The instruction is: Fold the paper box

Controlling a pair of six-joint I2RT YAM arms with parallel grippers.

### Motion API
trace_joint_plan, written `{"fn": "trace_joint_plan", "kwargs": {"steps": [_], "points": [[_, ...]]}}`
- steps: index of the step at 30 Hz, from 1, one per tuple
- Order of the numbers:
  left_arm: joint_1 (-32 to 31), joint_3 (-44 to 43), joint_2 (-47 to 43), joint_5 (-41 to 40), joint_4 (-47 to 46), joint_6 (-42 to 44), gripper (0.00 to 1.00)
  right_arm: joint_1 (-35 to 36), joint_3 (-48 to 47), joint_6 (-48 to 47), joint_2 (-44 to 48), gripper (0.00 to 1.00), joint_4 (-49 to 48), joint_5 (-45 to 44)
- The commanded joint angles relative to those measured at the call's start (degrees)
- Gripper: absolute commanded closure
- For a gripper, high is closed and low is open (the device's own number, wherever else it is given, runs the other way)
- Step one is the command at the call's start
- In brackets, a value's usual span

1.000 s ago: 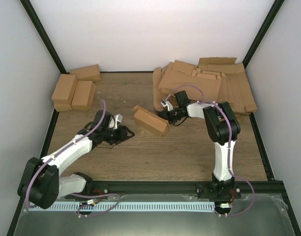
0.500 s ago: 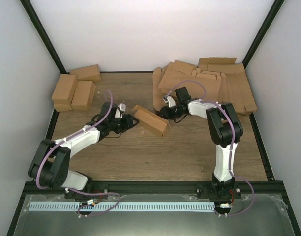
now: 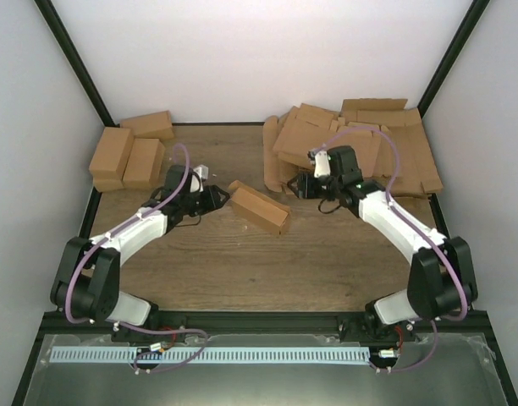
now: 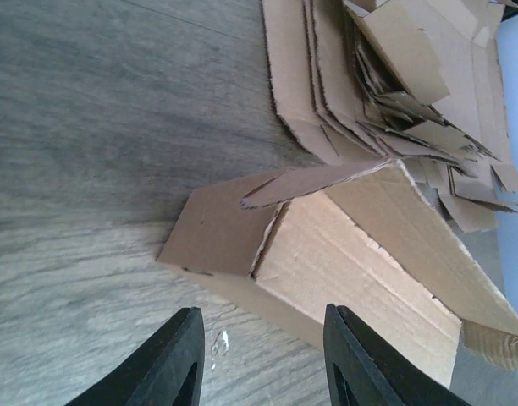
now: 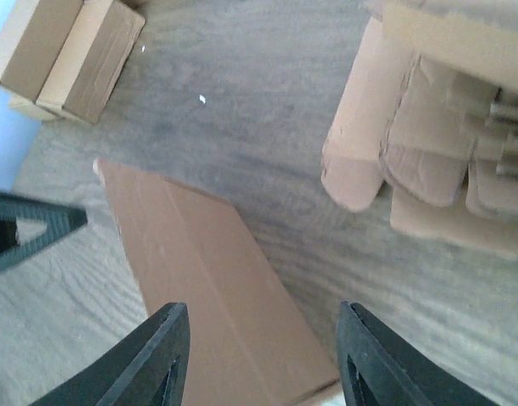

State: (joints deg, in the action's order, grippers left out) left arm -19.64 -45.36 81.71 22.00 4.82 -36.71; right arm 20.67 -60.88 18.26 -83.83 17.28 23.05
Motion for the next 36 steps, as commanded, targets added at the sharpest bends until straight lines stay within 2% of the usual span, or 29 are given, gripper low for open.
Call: {"fn": "trace_joint_plan", "kwargs": {"steps": [1,8,13,22,27,36], "points": [[0.2,-2.5,3.1,4.4,-2.3,5.5,0.59,1.5,4.8,1.5,5.9,0.49,1.6,0.0],[0.2,-4.1,5.4,4.6,-1.8,8.3,0.59,5.2,12.7,5.4,15.0,0.37,4.3,-2.0],[0.1,-5.5,8.4,4.5,-1.3,8.8,0.62,8.3,19.4,11.9,19.0,0.34,-0.1,-4.0],[0.1,-6.0,10.4,6.7,-3.1,9.6,0.62,9.2,25.3,25.3,16.9,0.35,-12.6,-4.9],[0.0,-6.0,11.3,7.8,-3.6,9.4,0.63,9.3,25.1,27.2,12.5,0.42,-17.5,-4.0],[-0.2,-5.7,12.4,9.1,-4.0,9.3,0.67,9.3,21.8,25.1,6.1,0.6,-17.2,-4.4]]}}
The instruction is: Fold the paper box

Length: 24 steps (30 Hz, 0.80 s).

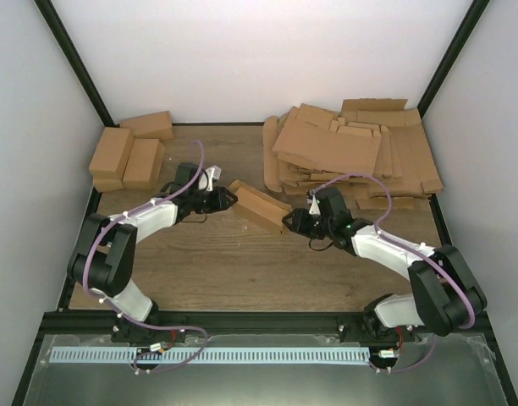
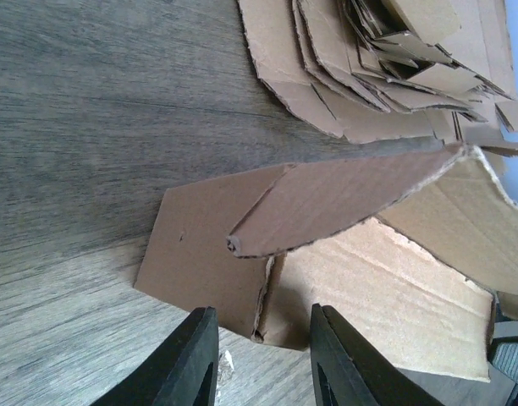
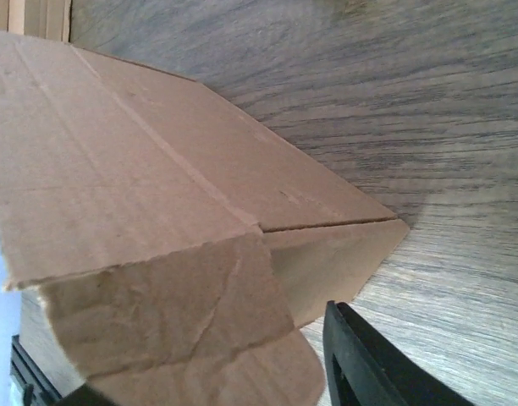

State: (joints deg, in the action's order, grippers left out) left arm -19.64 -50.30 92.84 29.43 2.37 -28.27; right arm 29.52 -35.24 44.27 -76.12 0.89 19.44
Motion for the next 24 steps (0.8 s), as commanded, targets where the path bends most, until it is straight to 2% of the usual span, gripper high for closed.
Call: {"fn": "trace_joint_plan", "kwargs": {"steps": [1,6,9,15,22,24], "points": [[-0.3,-0.7,1.3,1.8,-1.5,0.8,0.68,0.5,-4.1,-1.5,-1.9,0.61,0.1,-1.2],[-1.0,-0.4,0.1,1.1,1.0,0.5,0.69,-0.5,-7.5,-8.0,-3.3,0.64,4.9,-0.5],[-1.0,-0.2,-2.7,-3.5,5.4,0.6,0.68,-2.3,-10.6,-12.3,-5.5,0.64,8.9,2.4],[-0.4,1.0,-9.9,-10.7,14.3,0.6,0.58,-6.4,-13.4,-18.6,-9.1,0.64,11.6,8.1],[0.0,-3.3,-10.1,-14.4,18.1,5.2,0.55,-7.6,-18.0,-25.5,-12.3,0.64,14.7,11.1],[0.0,-5.9,-9.2,-14.2,18.0,7.3,0.48,-7.7,-18.1,-26.2,-11.9,0.64,15.1,10.4]]}}
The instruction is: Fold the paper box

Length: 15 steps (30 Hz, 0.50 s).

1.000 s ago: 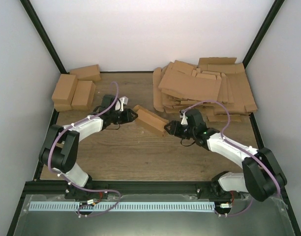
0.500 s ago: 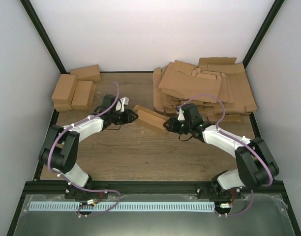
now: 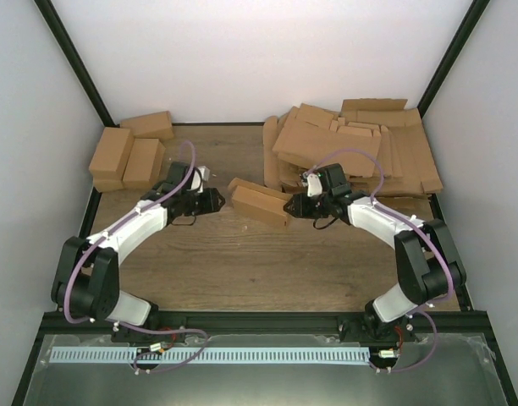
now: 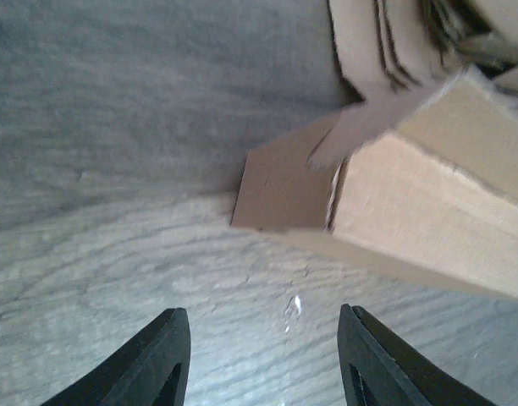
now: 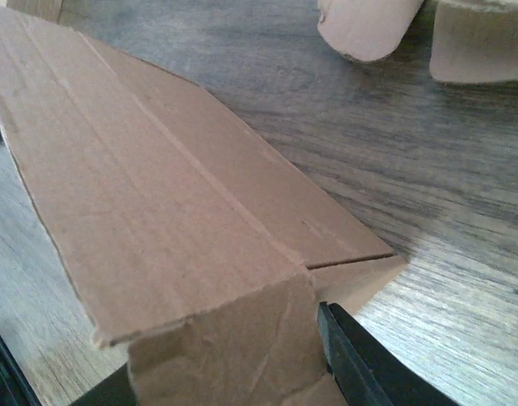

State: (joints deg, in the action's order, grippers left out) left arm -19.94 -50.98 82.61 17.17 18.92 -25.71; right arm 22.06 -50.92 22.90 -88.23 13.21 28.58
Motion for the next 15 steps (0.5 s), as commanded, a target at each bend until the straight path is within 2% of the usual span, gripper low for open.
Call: {"fn": "trace_joint_plan", "kwargs": {"steps": [1,7,13,15], "points": [[0.3,-6.6,1.6,-2.7,1.3,5.4,0.45,-0.2,-2.5,-5.1,0.3,0.63,3.0,0.6],[0.0,-13.1,6.0,-2.8,-2.0,6.2,0.45,-0.3,-2.7,-5.7,0.4,0.63,4.0,-0.5],[-1.0,-18.7,12.1,-2.0,-1.9,8.3,0.6,-0.2,-2.9,-5.7,-0.4,0.63,4.0,0.3],[-1.8,-20.8,13.6,-2.6,0.1,9.1,0.61,-0.2,-3.1,-5.6,-0.5,0.63,4.0,0.5]]}}
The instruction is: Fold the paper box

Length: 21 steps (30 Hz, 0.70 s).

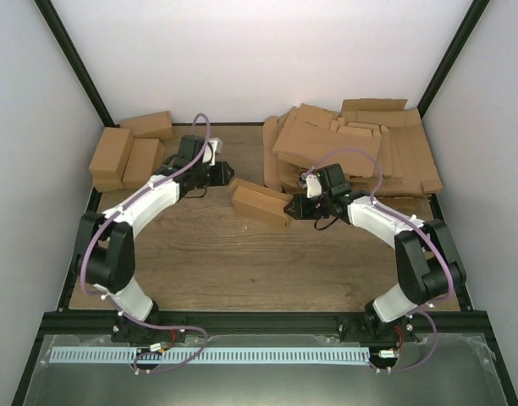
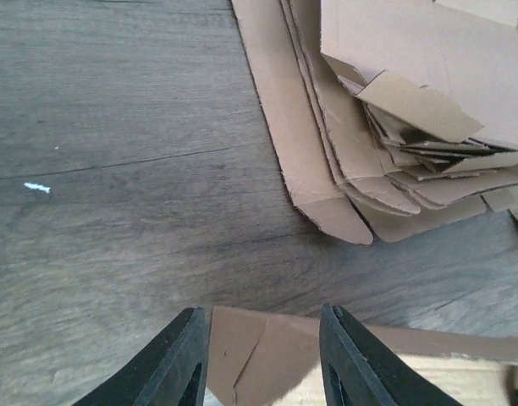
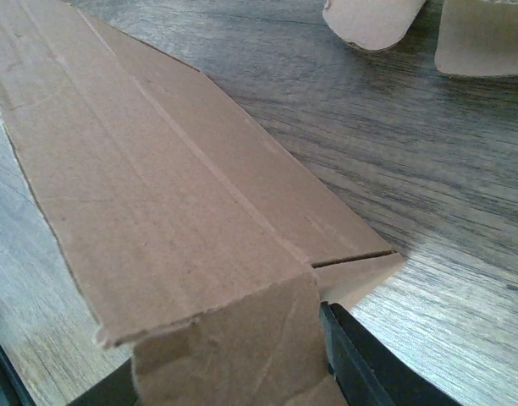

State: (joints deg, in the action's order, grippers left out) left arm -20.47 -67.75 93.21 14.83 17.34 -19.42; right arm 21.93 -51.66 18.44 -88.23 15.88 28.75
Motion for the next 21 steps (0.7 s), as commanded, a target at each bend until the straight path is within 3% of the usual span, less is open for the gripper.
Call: {"fn": "trace_joint_plan", "kwargs": {"steps": [1,5,13,15,19,21], "points": [[-1.7,-4.3,3.2,-0.4,2.2,3.3,0.61,-0.1,-2.4,-1.2,-0.5,0.63,1.3,0.3],[-3.6,-4.0,3.2,-2.3,2.9,4.5,0.61,-0.1,-2.5,-0.9,-0.2,0.63,1.2,0.2],[-5.5,-4.2,4.8,-7.6,5.3,5.7,0.72,-0.1,-2.5,-0.8,-0.6,0.63,1.2,0.3],[-5.9,-4.2,4.6,-8.2,5.5,5.7,0.67,-0.1,-2.5,-0.8,-0.6,0.63,1.2,0.3],[-6.1,-2.1,1.1,-8.7,3.5,5.2,0.44,-0.1,-2.4,-0.8,-0.5,0.63,1.3,0.3],[-6.2,-0.3,-1.0,-8.5,2.1,4.6,0.4,-0.1,-2.4,-0.8,-0.4,0.63,1.3,0.2]]}}
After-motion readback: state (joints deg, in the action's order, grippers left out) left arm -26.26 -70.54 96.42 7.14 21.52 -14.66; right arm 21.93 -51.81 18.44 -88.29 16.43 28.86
